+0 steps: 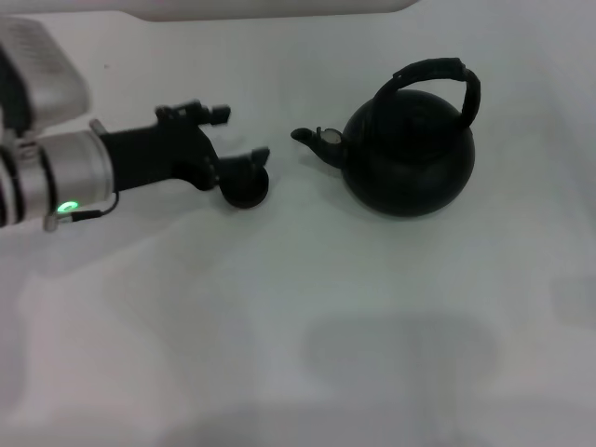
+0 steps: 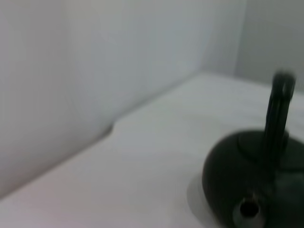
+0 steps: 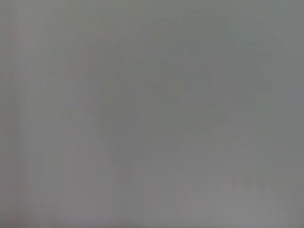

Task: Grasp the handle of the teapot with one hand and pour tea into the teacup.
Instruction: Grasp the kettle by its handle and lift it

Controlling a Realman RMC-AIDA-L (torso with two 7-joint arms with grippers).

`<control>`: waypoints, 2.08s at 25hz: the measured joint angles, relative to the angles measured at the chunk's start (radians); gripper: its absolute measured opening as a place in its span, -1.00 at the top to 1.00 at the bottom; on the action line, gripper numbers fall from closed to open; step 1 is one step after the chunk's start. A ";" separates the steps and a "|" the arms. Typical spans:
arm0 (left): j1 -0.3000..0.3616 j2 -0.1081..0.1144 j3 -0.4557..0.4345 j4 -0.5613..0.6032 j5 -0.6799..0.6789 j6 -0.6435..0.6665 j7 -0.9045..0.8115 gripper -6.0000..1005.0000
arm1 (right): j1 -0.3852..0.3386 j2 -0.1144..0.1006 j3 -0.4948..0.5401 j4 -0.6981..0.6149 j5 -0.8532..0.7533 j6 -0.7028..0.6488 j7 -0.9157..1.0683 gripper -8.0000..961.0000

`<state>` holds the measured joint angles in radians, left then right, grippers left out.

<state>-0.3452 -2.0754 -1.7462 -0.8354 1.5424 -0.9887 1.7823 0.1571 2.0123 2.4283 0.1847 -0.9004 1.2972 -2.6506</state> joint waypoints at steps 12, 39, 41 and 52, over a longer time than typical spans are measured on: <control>0.251 -0.001 -0.250 0.143 -0.521 -0.311 0.532 -0.65 | -0.084 -0.008 -0.015 0.222 -0.283 0.111 0.157 -0.52; 0.300 -0.003 -0.331 0.366 -0.643 -0.419 0.699 -0.63 | -0.316 -0.004 -1.061 1.189 -0.235 -0.811 0.542 -0.52; 0.299 -0.003 -0.331 0.369 -0.644 -0.419 0.701 -0.63 | -0.314 -0.003 -1.080 1.194 -0.251 -0.837 0.543 -0.52; 0.293 -0.003 -0.330 0.374 -0.654 -0.420 0.721 -0.63 | -0.247 0.002 -1.092 1.099 -0.254 -0.846 0.559 -0.52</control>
<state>-0.0524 -2.0786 -2.0766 -0.4617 0.8879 -1.4084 2.5031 -0.0895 2.0148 1.3361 1.2836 -1.1541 0.4509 -2.0915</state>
